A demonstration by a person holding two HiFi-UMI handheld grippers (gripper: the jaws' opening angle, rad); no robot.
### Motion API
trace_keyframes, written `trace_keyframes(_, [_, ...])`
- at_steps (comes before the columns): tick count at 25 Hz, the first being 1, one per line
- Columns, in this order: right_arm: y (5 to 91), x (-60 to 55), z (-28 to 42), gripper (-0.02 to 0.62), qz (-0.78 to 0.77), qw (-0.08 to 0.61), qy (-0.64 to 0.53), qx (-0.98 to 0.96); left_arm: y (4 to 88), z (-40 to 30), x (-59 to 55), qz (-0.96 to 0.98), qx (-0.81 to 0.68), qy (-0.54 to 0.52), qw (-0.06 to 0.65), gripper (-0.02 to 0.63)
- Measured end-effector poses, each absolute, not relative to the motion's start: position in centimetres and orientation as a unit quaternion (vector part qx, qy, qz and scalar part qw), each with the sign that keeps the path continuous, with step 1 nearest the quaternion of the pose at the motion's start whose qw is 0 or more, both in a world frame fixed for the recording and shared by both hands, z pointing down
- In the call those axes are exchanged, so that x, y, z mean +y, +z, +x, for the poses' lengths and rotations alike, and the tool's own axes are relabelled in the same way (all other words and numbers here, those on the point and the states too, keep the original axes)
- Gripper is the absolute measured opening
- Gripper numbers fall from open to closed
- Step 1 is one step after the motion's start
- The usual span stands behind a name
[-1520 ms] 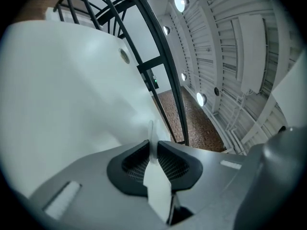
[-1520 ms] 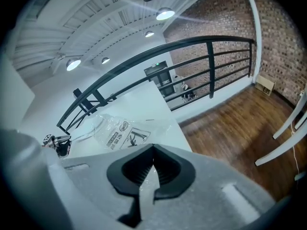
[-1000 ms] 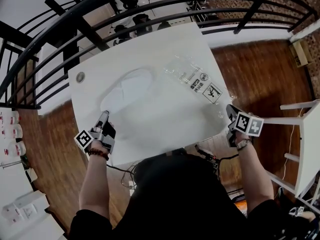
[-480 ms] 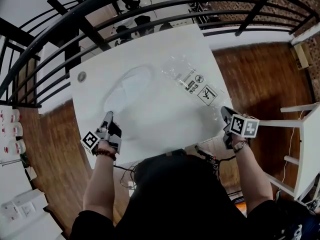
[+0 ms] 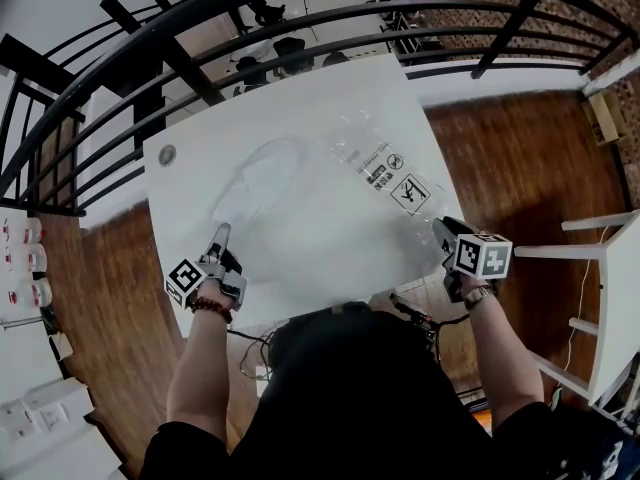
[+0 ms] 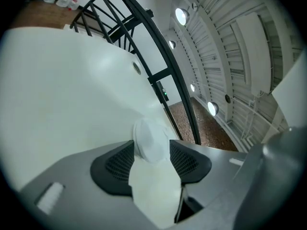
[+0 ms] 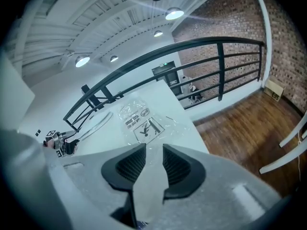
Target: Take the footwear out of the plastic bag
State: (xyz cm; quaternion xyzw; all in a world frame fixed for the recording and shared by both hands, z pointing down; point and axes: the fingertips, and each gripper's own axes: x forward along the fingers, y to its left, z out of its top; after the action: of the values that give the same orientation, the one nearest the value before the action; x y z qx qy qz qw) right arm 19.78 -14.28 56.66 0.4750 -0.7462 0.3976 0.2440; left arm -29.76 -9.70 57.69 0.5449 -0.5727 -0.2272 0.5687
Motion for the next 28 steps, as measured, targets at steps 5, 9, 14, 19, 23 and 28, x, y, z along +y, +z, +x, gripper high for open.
trace_keyframes(5, [56.4, -14.0, 20.4, 0.109, 0.477, 0.251, 0.388, -0.747, 58.0, -30.1, -8.7, 0.547, -0.61, -0.159, 0.551, 0.304])
trace_keyframes(9, [56.3, -13.8, 20.9, 0.114, 0.475, 0.255, 0.382, -0.75, 58.3, -29.5, -7.9, 0.566, -0.633, -0.048, 0.526, 0.325])
trace_keyframes(14, [55.9, -13.3, 21.4, 0.114, 0.471, 0.255, 0.374, -0.757, 57.8, -29.2, -6.9, 0.576, -0.663, 0.071, 0.473, 0.36])
trace_keyframes(19, [54.7, -13.3, 21.9, 0.114, 0.474, 0.261, 0.338, -0.77, 55.9, -28.1, -6.4, 0.591, -0.677, 0.09, 0.429, 0.322])
trace_keyframes(23, [53.1, -13.7, 22.0, 0.114, 0.481, 0.258, 0.299, -0.783, 54.2, -26.9, -5.8, 0.606, -0.679, 0.09, 0.405, 0.287])
trace_keyframes(28, [51.0, -14.0, 20.6, 0.114, 0.473, 0.249, 0.26, -0.804, 52.3, -25.4, -5.2, 0.622, -0.676, 0.083, 0.385, 0.241])
